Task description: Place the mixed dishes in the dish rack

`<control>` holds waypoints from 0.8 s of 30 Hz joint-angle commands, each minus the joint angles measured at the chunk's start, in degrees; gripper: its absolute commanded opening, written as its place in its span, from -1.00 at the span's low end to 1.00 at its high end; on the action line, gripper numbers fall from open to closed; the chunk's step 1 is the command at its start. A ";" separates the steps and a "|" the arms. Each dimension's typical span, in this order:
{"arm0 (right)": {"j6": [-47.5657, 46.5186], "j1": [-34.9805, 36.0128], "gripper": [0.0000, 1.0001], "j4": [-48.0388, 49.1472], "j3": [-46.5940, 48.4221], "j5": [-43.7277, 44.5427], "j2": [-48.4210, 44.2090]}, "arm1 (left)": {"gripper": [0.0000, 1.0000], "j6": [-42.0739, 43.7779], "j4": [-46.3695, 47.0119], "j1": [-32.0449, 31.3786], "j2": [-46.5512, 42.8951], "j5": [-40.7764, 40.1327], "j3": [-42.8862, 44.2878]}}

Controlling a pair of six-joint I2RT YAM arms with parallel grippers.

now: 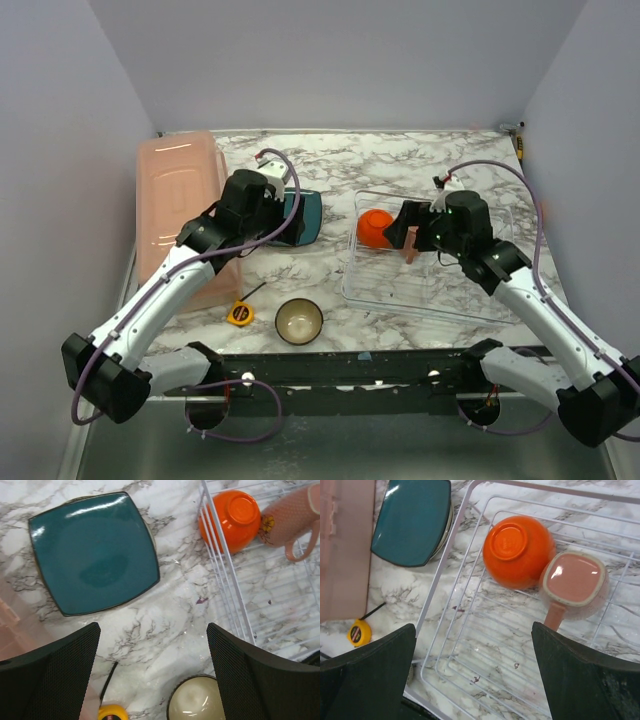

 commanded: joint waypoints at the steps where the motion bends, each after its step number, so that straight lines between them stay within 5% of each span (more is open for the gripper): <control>1: -0.19 -0.05 1.00 1.04 -3.00 -5.62 -4.69 | 0.75 -3.78 -6.15 -0.79 0.79 10.18 3.75; 9: -0.33 -0.05 1.00 1.88 -4.37 -7.79 -10.06 | 0.73 -16.39 -1.12 -2.76 -8.28 16.25 -12.97; 16: -0.75 -0.06 0.99 1.79 -4.46 -9.82 -8.32 | 0.72 -22.63 0.66 -12.80 -4.78 -2.43 -21.63; 24: -0.03 -0.05 0.99 1.11 -6.35 -10.18 -9.61 | 0.68 -26.77 1.21 -19.89 -1.93 -9.24 -25.36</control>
